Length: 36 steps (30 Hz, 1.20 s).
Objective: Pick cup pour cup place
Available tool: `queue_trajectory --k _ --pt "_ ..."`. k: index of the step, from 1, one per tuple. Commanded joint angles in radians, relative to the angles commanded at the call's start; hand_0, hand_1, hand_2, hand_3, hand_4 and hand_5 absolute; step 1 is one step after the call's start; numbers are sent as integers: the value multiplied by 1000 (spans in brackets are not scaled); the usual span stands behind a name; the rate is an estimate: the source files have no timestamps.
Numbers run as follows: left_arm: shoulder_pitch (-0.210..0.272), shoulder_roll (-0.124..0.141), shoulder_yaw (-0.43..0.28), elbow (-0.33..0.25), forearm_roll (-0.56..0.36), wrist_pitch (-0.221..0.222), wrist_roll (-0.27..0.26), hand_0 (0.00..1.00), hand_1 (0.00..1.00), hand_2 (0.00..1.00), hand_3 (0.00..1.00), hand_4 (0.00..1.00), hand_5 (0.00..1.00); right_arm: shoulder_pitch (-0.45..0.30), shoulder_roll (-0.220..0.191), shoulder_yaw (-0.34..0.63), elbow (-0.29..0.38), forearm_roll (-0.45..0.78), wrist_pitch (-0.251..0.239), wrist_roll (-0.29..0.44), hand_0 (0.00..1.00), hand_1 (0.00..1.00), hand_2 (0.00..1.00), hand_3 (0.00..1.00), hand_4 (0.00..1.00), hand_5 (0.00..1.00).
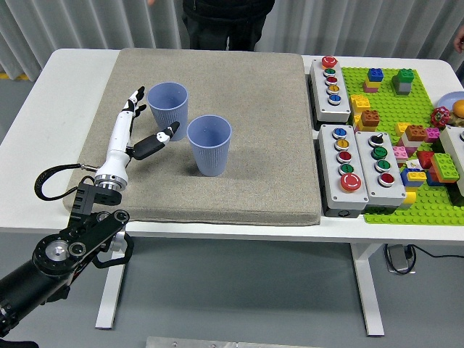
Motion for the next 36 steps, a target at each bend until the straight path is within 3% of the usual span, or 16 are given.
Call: queue_trajectory --k 14,22,36 --pt "-21 -7 24 44 -16 -12 3 897 893 998 998 891 383 4 2 -1 1 -4 -4 -3 669 609 554 543 2 165" --pt "-58 -20 54 99 -38 -27 4 898 892 998 998 891 387 5 4 -1 1 -5 -4 -4 668 609 553 542 2 165" --pt "-107 -21 63 141 -57 -39 7 899 892 998 998 891 400 17 1 3 0 -4 0 -4 668 608 553 543 2 166"
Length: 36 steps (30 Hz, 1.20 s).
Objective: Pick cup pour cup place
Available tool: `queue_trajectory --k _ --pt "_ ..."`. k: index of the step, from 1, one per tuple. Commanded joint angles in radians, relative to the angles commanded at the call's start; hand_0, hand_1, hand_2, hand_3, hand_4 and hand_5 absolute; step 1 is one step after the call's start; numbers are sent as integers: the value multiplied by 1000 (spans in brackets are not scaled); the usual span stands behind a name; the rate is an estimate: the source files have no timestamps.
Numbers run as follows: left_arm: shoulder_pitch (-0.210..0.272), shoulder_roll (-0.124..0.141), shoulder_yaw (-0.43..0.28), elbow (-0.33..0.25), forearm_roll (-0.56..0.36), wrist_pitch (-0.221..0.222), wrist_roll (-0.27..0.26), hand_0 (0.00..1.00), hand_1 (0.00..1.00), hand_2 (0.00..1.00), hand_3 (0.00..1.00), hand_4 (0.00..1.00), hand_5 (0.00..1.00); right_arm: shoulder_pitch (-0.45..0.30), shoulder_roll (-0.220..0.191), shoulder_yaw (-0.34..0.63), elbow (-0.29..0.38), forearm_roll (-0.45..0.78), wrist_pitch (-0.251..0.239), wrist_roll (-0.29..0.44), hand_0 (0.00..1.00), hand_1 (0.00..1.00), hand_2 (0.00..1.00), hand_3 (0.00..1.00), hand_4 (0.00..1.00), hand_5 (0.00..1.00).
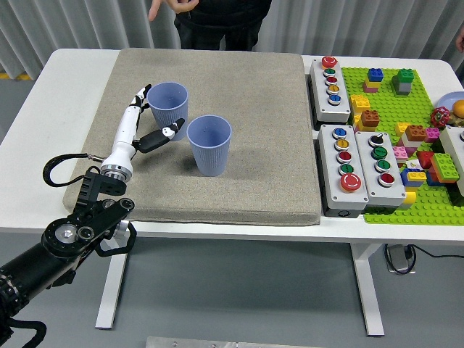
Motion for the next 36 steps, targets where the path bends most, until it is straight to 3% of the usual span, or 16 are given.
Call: queue_trajectory --k 36 --pt "-64 -23 41 83 -51 -22 -4 900 889 998 998 895 419 20 -3 15 0 -23 10 -5 668 608 552 543 2 168"
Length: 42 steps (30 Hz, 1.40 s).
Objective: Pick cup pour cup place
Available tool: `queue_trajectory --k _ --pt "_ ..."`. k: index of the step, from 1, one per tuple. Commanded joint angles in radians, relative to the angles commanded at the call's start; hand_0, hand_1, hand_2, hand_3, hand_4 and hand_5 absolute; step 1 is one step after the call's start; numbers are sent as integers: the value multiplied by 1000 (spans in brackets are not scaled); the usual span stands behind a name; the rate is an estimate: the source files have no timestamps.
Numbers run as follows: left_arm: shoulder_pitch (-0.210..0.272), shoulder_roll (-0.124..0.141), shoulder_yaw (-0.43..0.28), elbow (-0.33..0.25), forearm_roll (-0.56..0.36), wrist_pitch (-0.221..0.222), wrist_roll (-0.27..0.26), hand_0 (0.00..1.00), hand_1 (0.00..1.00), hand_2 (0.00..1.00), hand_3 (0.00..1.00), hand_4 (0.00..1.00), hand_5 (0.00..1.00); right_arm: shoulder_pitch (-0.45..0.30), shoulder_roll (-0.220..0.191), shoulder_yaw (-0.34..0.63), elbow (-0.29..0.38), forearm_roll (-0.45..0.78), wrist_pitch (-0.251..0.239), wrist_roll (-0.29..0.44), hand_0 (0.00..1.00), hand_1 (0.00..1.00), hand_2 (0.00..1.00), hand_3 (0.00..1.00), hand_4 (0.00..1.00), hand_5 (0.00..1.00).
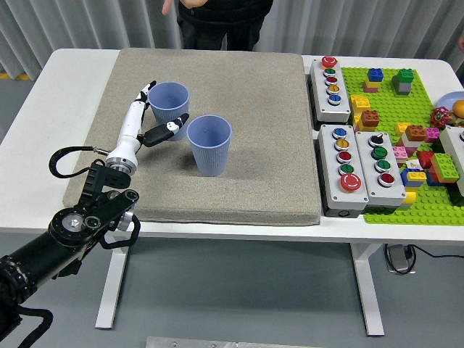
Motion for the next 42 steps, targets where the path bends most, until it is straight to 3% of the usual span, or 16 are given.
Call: queue_trajectory --k 25,26,31,32,42 --pt "-60 -31 41 60 -43 3 -9 893 879 982 994 891 423 15 -2 1 -1 -2 5 1 668 608 552 544 2 170" --pt "-59 -30 37 56 -43 9 -12 798 788 912 921 889 419 15 -1 1 -1 -2 5 1 668 608 553 545 2 169" --pt "-53 -28 32 41 -36 26 -19 798 788 912 921 889 419 14 -1 2 -1 -6 6 1 668 608 553 545 2 169" --pt "-53 -28 32 39 -34 28 -20 761 750 877 881 884 412 13 -1 3 -1 -8 6 0 668 608 553 546 2 170" --pt "-48 -31 35 45 -33 15 -16 753 747 872 852 884 408 13 -1 3 -2 -12 8 2 668 607 553 546 2 169"
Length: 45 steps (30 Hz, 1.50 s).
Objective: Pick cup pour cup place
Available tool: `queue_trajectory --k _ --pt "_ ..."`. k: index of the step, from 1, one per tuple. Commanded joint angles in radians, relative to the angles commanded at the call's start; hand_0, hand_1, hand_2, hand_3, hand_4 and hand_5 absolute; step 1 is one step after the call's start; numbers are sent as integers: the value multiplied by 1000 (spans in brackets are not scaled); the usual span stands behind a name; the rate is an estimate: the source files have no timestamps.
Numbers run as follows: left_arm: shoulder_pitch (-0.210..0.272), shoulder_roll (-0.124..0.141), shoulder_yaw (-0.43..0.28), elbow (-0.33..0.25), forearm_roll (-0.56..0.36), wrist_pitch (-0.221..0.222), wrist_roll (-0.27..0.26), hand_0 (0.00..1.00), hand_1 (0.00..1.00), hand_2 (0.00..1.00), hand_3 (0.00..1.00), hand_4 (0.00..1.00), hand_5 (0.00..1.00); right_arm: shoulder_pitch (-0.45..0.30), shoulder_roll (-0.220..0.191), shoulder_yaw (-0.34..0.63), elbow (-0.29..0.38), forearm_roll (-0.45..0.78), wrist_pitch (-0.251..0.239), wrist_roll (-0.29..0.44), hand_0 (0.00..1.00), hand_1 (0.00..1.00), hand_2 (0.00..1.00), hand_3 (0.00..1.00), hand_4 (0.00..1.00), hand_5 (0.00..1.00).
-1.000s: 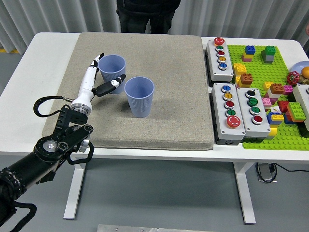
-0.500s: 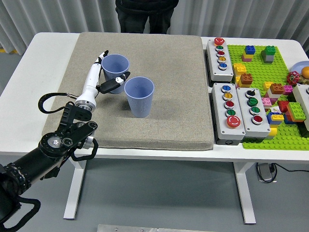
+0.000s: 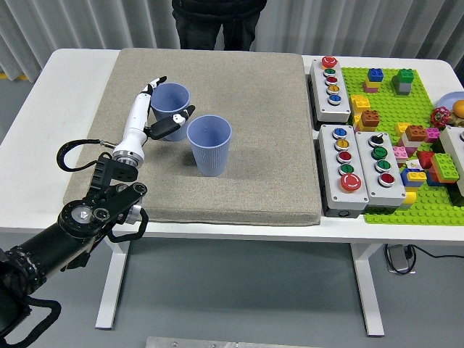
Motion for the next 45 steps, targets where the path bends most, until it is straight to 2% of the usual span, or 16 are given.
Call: queue_trajectory --k 7,9,14,15,20,21,26,27,32,45 --pt "-2 -3 3 1 -7 3 -3 755 746 870 856 883 413 0 0 -1 0 0 0 1 668 608 553 545 2 169" --pt "-2 -3 3 0 -8 5 -4 751 744 867 867 872 389 0 0 -1 0 0 0 0 668 608 553 545 2 168" --pt "0 -1 -10 -5 3 -9 -4 751 744 867 867 872 389 -2 0 -1 -1 0 1 1 668 608 553 545 2 168" --pt "2 -1 -14 -6 5 -10 -5 762 777 896 931 867 376 -2 0 -1 -1 0 1 1 668 608 553 545 2 168" --pt "6 4 -29 -20 25 -14 -3 762 777 896 931 867 376 -3 0 -2 -1 1 2 1 668 608 553 545 2 168" --pt "5 4 -31 -22 33 -16 -1 776 805 933 969 872 369 -3 0 -2 -1 2 3 1 668 608 553 545 2 168" --pt "4 6 -39 -22 46 -23 4 776 805 933 969 872 369 -3 -1 -3 -1 3 4 2 668 608 553 545 2 168" --pt "4 7 -40 -21 47 -25 5 792 820 973 983 879 370 -3 -1 -3 -1 3 4 2 668 608 553 545 2 168" --pt "6 9 -46 -15 49 -31 8 804 840 988 990 880 372 -4 -1 -2 -1 2 5 2 668 608 553 545 2 168" --pt "28 17 -85 -25 82 -48 19 835 865 998 998 912 376 -6 -1 3 -2 -1 8 2 668 608 553 545 2 167"
